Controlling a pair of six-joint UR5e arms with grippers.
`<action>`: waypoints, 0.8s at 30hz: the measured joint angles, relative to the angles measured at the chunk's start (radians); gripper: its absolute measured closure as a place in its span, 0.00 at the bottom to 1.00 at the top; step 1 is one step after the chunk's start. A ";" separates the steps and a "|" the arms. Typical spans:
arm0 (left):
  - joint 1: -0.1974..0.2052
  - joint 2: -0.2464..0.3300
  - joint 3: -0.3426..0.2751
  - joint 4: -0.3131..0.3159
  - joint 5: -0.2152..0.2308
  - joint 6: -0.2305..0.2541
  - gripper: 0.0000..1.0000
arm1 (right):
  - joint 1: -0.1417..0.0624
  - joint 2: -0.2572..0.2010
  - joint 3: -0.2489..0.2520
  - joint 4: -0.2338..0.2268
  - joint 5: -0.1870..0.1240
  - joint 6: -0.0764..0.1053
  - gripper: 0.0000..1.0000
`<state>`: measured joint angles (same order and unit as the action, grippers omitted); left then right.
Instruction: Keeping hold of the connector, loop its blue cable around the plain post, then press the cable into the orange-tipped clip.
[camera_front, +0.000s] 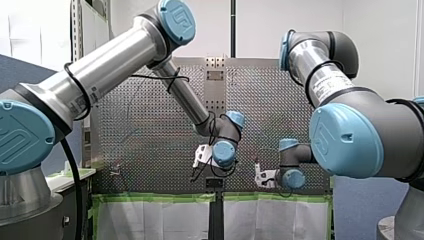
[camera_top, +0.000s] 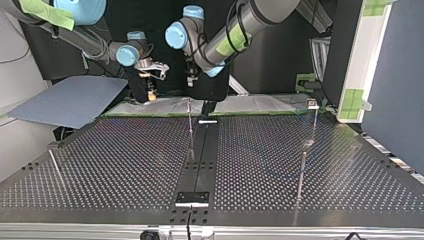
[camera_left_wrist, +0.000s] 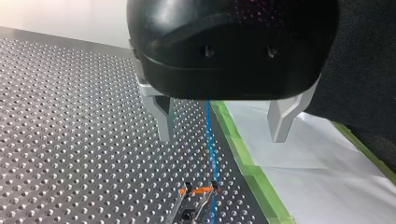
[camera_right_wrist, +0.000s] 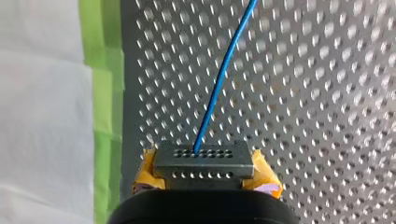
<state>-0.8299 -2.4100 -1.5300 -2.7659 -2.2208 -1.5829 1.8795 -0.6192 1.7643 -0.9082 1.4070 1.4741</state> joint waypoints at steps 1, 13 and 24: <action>-0.001 0.005 -0.007 0.002 -0.004 0.000 0.00 | 0.003 0.000 0.009 -0.009 -0.002 -0.001 1.00; -0.001 0.030 -0.062 0.020 -0.029 -0.010 0.00 | 0.052 -0.001 0.089 -0.033 -0.005 -0.025 1.00; 0.023 0.066 -0.155 0.066 -0.032 -0.014 0.00 | 0.066 -0.003 0.187 -0.122 -0.021 -0.054 1.00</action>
<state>-0.8066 -2.3441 -1.6854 -2.6999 -2.2529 -1.5967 1.9453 -0.6222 1.9516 -1.0302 1.3865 1.4198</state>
